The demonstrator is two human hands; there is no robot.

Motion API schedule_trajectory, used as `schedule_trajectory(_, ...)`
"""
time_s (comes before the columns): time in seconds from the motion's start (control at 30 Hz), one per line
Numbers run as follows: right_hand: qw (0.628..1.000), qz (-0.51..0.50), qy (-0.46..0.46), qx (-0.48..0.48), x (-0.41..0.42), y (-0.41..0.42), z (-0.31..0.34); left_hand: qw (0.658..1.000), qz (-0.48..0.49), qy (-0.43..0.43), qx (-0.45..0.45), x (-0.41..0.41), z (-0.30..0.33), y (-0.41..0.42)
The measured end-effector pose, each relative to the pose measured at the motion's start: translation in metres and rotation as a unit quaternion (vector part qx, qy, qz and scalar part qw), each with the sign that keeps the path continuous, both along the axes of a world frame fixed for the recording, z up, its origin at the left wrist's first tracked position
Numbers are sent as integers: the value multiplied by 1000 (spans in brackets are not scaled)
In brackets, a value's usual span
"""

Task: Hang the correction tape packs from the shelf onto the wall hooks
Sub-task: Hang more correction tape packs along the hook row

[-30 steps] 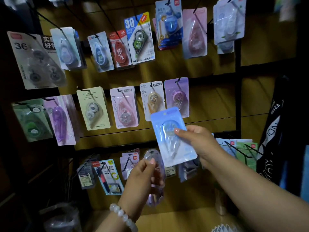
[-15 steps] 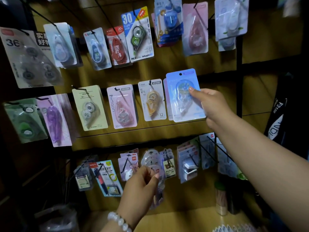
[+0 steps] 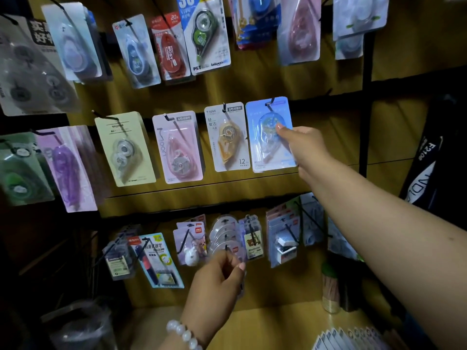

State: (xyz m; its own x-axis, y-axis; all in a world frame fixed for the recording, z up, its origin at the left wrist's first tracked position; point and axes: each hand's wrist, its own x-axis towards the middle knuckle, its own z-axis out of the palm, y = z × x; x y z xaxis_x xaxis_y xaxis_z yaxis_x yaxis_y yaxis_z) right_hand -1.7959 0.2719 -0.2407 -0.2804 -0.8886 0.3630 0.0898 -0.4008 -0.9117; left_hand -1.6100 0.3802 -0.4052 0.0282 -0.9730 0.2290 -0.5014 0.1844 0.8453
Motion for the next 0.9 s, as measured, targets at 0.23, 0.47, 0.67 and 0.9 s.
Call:
schedule_trajectory(0.23, 998, -52, 33, 18, 2, -21, -13, 1000, 0, 16, 9, 3, -3, 1)
schedule_trajectory(0.47, 994, -45, 81, 52, -8, -11, -54, 1000, 9, -20, 3, 1, -12, 4)
schedule_trajectory(0.67, 983, -48, 164, 74, -9, 27, -104, 998, 0, -61, 11, -5, -37, 3)
schedule_trajectory(0.9, 931, -25, 330, 155, -20, 60, -214, 986, -33, -149, 63, -22, -89, -9)
